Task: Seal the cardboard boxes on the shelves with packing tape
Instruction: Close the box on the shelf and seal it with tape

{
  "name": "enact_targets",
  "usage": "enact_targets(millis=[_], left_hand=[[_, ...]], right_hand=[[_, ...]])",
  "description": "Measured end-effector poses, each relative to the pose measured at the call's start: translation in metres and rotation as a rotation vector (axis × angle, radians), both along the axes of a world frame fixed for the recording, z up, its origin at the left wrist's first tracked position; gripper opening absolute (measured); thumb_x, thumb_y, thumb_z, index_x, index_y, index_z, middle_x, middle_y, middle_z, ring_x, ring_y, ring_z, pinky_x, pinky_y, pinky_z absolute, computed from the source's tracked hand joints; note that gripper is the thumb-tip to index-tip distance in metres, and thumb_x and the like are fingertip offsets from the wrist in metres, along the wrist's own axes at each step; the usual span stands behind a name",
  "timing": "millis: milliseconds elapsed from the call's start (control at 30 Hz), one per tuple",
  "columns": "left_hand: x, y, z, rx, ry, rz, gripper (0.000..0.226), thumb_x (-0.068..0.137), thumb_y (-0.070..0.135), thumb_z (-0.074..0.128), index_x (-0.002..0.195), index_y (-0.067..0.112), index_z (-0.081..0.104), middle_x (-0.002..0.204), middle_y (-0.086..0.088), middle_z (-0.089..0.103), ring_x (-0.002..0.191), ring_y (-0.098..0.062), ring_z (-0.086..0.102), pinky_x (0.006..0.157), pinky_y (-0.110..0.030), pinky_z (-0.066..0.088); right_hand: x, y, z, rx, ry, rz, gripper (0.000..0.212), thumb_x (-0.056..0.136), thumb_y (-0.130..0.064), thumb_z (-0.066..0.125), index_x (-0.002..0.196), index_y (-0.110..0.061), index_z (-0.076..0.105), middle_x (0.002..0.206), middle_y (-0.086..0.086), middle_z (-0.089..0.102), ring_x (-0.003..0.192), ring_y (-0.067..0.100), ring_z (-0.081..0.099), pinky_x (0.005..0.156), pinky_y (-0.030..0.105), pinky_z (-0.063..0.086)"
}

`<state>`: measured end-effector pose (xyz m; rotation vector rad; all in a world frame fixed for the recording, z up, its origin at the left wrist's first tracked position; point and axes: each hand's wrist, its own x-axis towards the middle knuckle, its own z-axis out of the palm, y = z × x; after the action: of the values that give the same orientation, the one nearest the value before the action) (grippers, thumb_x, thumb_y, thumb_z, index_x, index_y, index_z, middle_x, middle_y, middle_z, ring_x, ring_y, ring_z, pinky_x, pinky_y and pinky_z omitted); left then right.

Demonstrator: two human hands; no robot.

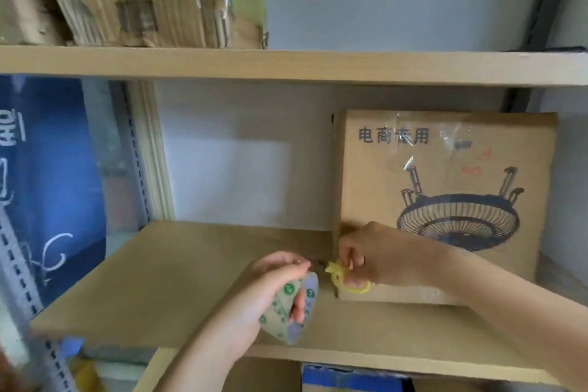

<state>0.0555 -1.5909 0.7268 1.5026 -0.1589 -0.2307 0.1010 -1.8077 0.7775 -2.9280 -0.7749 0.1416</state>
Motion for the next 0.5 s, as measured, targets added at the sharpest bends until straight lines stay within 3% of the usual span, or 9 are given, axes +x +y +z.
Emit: enact_targets(millis=[133, 233, 300, 333, 400, 500], left_hand=[[-0.001, 0.038, -0.015, -0.009, -0.008, 0.132, 0.017, 0.093, 0.017, 0.066, 0.102, 0.003, 0.064, 0.062, -0.015, 0.059, 0.049, -0.024, 0.055, 0.051, -0.026, 0.047], [-0.001, 0.053, -0.026, -0.022, -0.051, 0.21, 0.013, 0.093, 0.02, 0.068, 0.1, 0.01, 0.067, 0.065, -0.015, 0.063, 0.053, -0.025, 0.059, 0.056, -0.03, 0.051], [-0.002, 0.059, -0.031, -0.045, -0.088, 0.237, 0.013, 0.092, 0.023, 0.069, 0.1, 0.013, 0.067, 0.068, -0.015, 0.065, 0.056, -0.025, 0.061, 0.059, -0.032, 0.052], [-0.003, 0.062, -0.032, -0.063, -0.106, 0.236, 0.014, 0.092, 0.024, 0.069, 0.101, 0.014, 0.067, 0.069, -0.015, 0.065, 0.058, -0.025, 0.061, 0.061, -0.033, 0.052], [-0.003, 0.065, -0.031, -0.105, -0.135, 0.217, 0.017, 0.092, 0.025, 0.068, 0.103, 0.013, 0.065, 0.07, -0.015, 0.064, 0.059, -0.025, 0.06, 0.064, -0.035, 0.052], [-0.004, 0.066, -0.029, -0.141, -0.164, 0.233, 0.02, 0.094, 0.023, 0.065, 0.108, 0.009, 0.063, 0.069, -0.013, 0.063, 0.056, -0.023, 0.058, 0.064, -0.031, 0.054]], right_hand=[[0.021, 0.065, -0.056, -0.213, -0.147, 0.025, 0.022, 0.095, -0.04, 0.056, 0.097, -0.021, 0.065, 0.096, 0.0, 0.064, 0.082, 0.02, 0.058, 0.065, 0.027, 0.044], [0.026, 0.083, -0.083, -0.385, -0.292, 0.124, 0.023, 0.099, -0.027, 0.049, 0.106, -0.018, 0.068, 0.094, 0.004, 0.068, 0.081, 0.025, 0.067, 0.067, 0.032, 0.055], [0.019, 0.073, -0.082, -0.38, -0.672, 0.343, 0.018, 0.094, -0.019, 0.053, 0.101, -0.016, 0.069, 0.085, 0.002, 0.068, 0.068, 0.021, 0.065, 0.054, 0.031, 0.054], [0.013, 0.064, -0.077, -0.259, -0.891, 0.456, 0.016, 0.093, -0.017, 0.055, 0.098, -0.016, 0.071, 0.087, 0.002, 0.069, 0.069, 0.02, 0.063, 0.052, 0.03, 0.052], [-0.001, 0.048, -0.052, -0.011, -1.249, 0.538, 0.015, 0.092, -0.021, 0.059, 0.096, -0.014, 0.072, 0.102, 0.005, 0.07, 0.082, 0.023, 0.059, 0.065, 0.035, 0.05], [-0.01, 0.031, -0.008, 0.086, -1.577, 0.286, 0.027, 0.09, -0.023, 0.058, 0.11, -0.013, 0.073, 0.133, 0.007, 0.057, 0.112, 0.031, 0.053, 0.102, 0.046, 0.037]])
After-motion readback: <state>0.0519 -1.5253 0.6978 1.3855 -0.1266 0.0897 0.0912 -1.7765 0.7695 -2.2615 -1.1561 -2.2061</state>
